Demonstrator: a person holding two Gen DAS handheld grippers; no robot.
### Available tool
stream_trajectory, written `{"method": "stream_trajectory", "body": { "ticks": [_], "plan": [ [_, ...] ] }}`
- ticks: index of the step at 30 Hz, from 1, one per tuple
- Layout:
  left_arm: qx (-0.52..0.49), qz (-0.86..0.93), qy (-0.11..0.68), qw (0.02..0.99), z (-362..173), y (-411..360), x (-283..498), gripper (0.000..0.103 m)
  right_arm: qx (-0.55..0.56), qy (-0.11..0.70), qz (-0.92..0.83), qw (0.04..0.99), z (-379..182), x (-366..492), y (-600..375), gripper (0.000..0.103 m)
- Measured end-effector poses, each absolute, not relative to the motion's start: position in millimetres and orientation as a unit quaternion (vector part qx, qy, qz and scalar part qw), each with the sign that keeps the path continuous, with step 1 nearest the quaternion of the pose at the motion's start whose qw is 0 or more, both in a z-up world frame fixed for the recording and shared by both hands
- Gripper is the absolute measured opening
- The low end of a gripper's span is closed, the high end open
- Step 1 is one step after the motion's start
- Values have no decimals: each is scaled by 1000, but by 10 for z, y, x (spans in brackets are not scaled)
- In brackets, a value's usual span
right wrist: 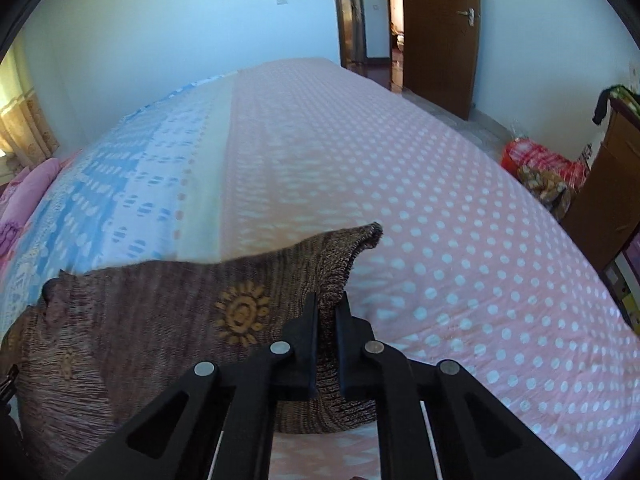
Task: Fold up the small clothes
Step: 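Carry the sleeve with the right gripper across the sweater body and release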
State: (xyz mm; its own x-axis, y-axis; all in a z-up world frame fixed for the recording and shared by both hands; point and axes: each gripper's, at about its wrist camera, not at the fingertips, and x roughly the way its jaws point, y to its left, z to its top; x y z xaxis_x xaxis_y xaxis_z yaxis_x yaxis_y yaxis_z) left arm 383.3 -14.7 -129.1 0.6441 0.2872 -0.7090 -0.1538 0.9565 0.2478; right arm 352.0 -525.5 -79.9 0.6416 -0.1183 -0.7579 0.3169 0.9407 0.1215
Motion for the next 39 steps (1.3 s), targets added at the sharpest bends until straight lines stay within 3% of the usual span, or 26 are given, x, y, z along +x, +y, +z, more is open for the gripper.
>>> {"method": "stream_trajectory", "body": {
  "ticks": [23,31,36,39],
  "plan": [
    [58,88,405,908,-1343,-78,3705,103,8,366,33,930,327,3622,-3335,7],
    [46,89,410,907,-1375,37,3692,103,11,382,87,920,88,3835,-2574,7],
    [49,96,416,903,-1382,75,3665,103,28,403,138,904,-410,4029,-1847,8],
    [58,98,415,903,-1333,85,3620,103,53,449,185,873,-897,4103,-1484,27]
  ]
}}
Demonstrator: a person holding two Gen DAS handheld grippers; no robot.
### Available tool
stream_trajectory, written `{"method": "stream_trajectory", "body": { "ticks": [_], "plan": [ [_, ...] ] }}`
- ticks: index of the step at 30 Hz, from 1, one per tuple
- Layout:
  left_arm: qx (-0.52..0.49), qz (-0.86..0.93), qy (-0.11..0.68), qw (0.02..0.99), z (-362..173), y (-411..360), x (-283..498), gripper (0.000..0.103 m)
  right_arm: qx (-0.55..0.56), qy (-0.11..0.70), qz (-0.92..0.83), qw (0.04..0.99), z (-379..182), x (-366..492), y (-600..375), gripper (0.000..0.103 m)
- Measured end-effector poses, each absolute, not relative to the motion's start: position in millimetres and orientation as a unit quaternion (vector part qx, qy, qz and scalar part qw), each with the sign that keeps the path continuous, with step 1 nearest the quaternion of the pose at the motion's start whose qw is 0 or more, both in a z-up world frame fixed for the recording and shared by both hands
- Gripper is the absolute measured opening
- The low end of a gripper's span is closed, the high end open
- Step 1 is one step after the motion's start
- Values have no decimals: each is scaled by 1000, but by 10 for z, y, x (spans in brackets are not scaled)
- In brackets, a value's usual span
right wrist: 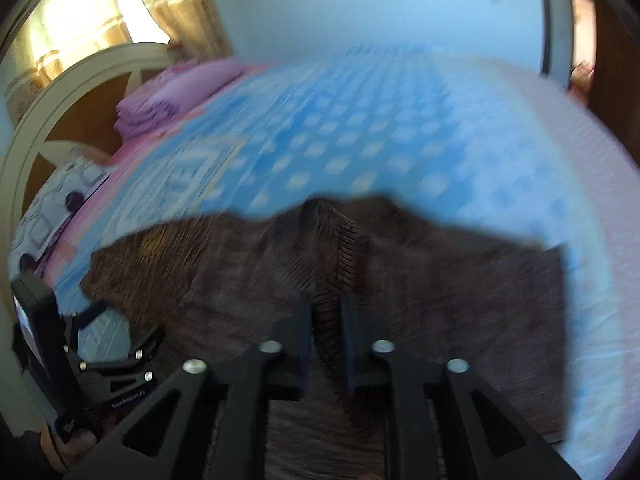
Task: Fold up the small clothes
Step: 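Carry the sleeve with the right gripper across the sweater body and release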
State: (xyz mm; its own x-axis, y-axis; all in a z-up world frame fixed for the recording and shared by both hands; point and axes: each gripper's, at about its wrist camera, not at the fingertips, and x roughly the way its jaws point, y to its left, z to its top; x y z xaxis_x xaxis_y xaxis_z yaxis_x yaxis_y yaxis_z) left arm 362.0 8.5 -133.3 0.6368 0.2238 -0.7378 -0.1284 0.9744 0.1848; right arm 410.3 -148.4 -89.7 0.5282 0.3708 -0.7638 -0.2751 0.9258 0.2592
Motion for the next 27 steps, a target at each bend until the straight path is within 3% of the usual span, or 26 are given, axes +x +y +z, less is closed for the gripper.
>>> {"method": "stream_trajectory", "body": {
  "ticks": [2,7,10,17,27],
  "plan": [
    [63,91,410,905,-1259,89,3576,103,60,460,205,862,-1084,4005,-1383,40],
    [72,58,400,912,-1064,-74,3550,103,14,458,208,864,-1199,3475,-1652,40],
    [72,15,404,912,-969,-379,3580,103,13,448,180,875,-1174,3197,-2151,46],
    [120,-14,402,907,-1068,-1165,3715,103,34,429,68,900,-1214,2845,-3080,47],
    [210,43,402,890,-1427,-1436,3802,103,26,437,42,898,-1524,2937,-3154,47]
  ]
}}
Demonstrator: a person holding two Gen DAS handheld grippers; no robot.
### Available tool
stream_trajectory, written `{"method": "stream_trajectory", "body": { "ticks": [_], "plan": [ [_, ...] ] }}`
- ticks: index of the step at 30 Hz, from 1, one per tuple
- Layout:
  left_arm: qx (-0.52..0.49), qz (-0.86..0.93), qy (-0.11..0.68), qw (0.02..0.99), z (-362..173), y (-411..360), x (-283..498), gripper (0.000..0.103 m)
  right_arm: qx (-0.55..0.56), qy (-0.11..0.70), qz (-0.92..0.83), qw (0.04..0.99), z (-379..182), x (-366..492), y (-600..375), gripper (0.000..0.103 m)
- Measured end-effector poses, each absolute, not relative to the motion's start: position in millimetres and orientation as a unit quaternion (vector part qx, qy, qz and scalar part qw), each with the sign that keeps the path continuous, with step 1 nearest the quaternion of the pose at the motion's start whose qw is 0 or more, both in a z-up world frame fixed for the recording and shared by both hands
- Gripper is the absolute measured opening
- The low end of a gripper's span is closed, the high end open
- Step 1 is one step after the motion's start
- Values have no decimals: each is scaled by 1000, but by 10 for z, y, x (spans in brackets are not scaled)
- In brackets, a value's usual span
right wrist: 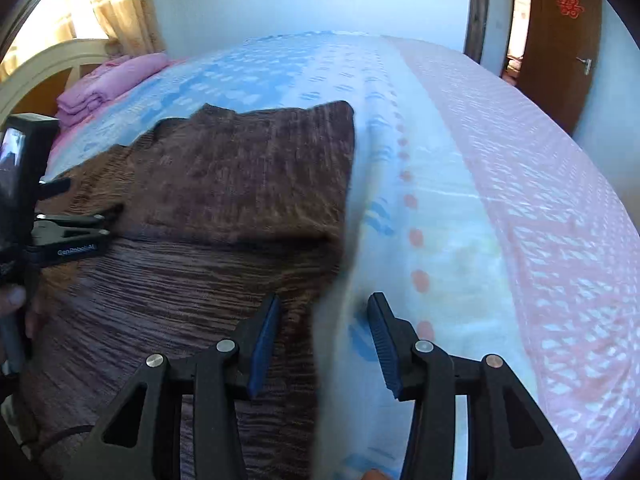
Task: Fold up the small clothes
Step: 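Carry the sleeve with the right gripper across the sweater body and release, then lower the left gripper onto the other sleeve cuff and close it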
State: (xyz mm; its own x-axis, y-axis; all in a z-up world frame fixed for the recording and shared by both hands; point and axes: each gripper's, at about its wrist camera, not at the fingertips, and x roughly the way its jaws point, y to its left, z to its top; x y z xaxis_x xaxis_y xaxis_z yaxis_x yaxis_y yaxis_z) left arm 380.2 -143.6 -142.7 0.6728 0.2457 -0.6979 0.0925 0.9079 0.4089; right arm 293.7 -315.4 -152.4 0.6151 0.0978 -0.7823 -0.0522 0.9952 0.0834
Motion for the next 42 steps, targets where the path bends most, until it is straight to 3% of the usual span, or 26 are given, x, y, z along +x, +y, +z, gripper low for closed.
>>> {"method": "stream_trajectory", "body": {
  "ticks": [7,14,20,22,24,28,31,38,42],
  "plan": [
    [114,13,403,908,-1212,-1223,3837,103,49,391,42,918,-1319,2859,-3243,47],
    [226,48,391,891,-1447,-1600,3847,103,47,359,97,927,-1180,3069,-3015,47],
    [225,43,378,897,-1459,-1448,3808,103,7,444,161,881,-1494,3368,-2581,49],
    [212,38,380,899,-1438,-1378,3823,103,-47,428,142,891,-1418,3324,-2418,49],
    [202,43,388,898,-1437,-1294,3827,103,-25,422,146,895,-1291,3332,-2358,49],
    [143,54,402,903,-1324,-902,3783,103,-24,407,176,896,-1186,3473,-2053,49],
    [120,64,386,912,-1170,-557,3638,103,-38,456,201,866,-1437,3615,-1703,50],
    [93,171,385,902,-1072,724,3455,103,-111,412,176,887,-1339,3403,-1305,53],
    [58,245,404,879,-1207,1488,3426,103,-82,395,181,897,-1297,3403,-1373,53]
  ]
}}
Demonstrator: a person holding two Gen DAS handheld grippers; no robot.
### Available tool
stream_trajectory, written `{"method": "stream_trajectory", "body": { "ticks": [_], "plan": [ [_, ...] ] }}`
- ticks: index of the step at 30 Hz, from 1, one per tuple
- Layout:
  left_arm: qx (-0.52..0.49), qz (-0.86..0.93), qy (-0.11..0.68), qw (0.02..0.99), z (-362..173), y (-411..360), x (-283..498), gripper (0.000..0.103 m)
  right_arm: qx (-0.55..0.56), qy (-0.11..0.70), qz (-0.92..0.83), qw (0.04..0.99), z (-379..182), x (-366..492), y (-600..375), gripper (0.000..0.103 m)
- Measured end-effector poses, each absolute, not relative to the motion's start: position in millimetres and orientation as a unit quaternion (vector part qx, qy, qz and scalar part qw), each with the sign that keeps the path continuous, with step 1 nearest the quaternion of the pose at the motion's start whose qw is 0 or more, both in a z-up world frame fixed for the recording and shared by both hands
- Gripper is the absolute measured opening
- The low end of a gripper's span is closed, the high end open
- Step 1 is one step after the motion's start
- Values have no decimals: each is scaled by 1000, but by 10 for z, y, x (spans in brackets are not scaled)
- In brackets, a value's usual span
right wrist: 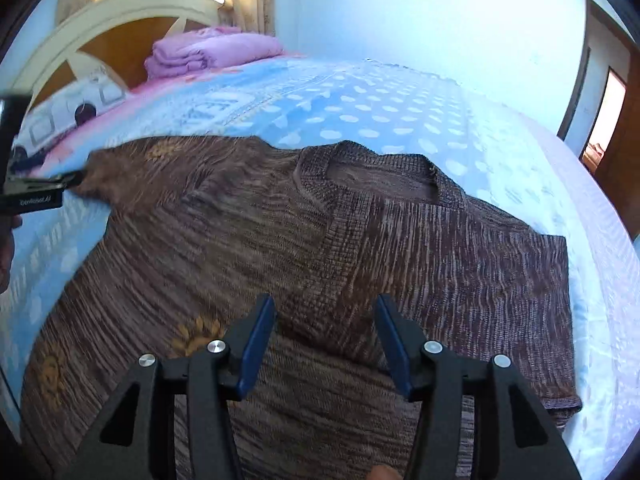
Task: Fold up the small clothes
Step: 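Lower the left gripper onto the other sleeve cuff and close it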
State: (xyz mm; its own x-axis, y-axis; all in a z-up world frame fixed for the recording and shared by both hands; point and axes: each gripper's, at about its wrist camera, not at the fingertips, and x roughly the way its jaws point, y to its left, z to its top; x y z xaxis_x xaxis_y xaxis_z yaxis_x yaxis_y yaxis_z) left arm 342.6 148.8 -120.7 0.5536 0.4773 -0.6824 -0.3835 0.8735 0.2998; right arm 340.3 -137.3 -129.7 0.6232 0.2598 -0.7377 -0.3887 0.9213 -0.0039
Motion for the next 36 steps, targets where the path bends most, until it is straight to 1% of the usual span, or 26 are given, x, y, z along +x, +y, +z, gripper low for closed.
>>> {"method": "stream_trajectory", "body": {
  "ticks": [2,4,7,11,15,17,19,26,27,28,29,30,31,33,36],
  "plan": [
    [29,268,413,870,-1281,1775,3409,103,-77,425,203,879,-1452,3470,-1291,59],
    [-17,281,427,859,-1353,2052,3367,103,-106,407,196,886,-1454,3387,-1226,60],
    [-85,289,434,849,-1418,2309,3299,103,-104,407,188,888,-1455,3343,-1214,61],
    [-127,282,436,845,-1457,2390,3264,103,-116,402,181,890,-1449,3279,-1191,61],
    [-154,254,438,848,-1473,2368,3301,92,-112,400,179,892,-1464,3277,-1168,62],
    [-167,247,442,846,-1494,2367,3365,84,-112,400,178,892,-1467,3282,-1170,63],
    [-181,242,444,843,-1525,2363,3436,74,-114,399,176,893,-1468,3277,-1168,63],
    [-201,258,430,842,-1556,2385,3655,72,-117,396,170,895,-1468,3264,-1173,65],
    [-199,261,428,842,-1558,2382,3672,66,-119,396,169,895,-1467,3261,-1172,65],
    [-194,268,427,842,-1564,2381,3698,56,-119,395,168,895,-1468,3260,-1170,66],
    [-196,272,423,842,-1563,2389,3708,51,-120,395,167,895,-1469,3260,-1169,66],
    [-203,272,417,843,-1556,2403,3703,35,-119,395,167,895,-1468,3261,-1171,66],
    [-213,265,414,844,-1550,2420,3694,14,-119,395,166,896,-1468,3261,-1172,66],
    [-236,244,414,845,-1530,2455,3678,12,-118,395,165,896,-1471,3263,-1174,67],
    [-228,239,407,851,-1465,2440,3657,11,-117,395,165,896,-1473,3265,-1173,67]
  ]
}}
